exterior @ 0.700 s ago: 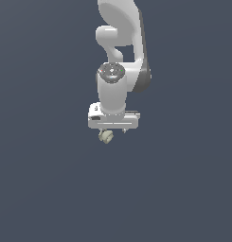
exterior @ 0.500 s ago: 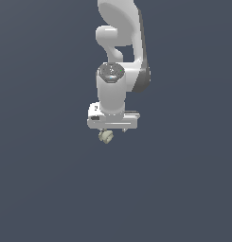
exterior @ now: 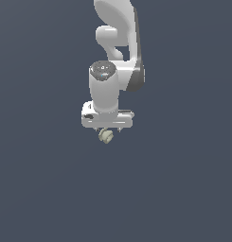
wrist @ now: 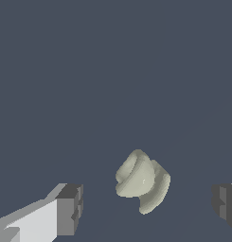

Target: Pick up the object and move it to a goal position.

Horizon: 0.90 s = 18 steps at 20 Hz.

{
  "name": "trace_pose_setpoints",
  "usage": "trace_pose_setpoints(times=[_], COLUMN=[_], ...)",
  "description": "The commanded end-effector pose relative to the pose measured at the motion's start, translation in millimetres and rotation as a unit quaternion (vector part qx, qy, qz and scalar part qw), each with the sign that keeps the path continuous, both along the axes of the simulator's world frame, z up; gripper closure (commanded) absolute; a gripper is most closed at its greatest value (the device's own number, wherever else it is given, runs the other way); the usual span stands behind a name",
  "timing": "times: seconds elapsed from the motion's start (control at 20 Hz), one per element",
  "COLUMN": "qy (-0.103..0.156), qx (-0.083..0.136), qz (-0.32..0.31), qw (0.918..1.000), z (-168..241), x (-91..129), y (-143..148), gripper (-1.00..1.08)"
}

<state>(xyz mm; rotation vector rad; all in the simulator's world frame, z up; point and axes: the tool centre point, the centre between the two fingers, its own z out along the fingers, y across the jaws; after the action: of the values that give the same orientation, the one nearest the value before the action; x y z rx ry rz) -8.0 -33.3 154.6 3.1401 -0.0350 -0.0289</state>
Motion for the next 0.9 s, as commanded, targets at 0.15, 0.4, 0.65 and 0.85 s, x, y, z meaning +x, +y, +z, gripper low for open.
trace_pose_setpoints(times=[0.15,0.4,0.65,0.85], qy=[0.0,-0.001,-0.002,-0.003], qx=[0.0,0.001,0.001,0.001], qz=[-0.011,-0.044,-0.096,-0.151], qw=[0.9999,0.999,0.9954,0.9885], z=[-2.7,-9.7,-20.4,-31.5], x=[-1.4,-5.6,-12.4,-20.1], y=[0.5,-1.5,-4.5,-8.2], gripper=[-0.92,-0.92,-0.92,-0.92])
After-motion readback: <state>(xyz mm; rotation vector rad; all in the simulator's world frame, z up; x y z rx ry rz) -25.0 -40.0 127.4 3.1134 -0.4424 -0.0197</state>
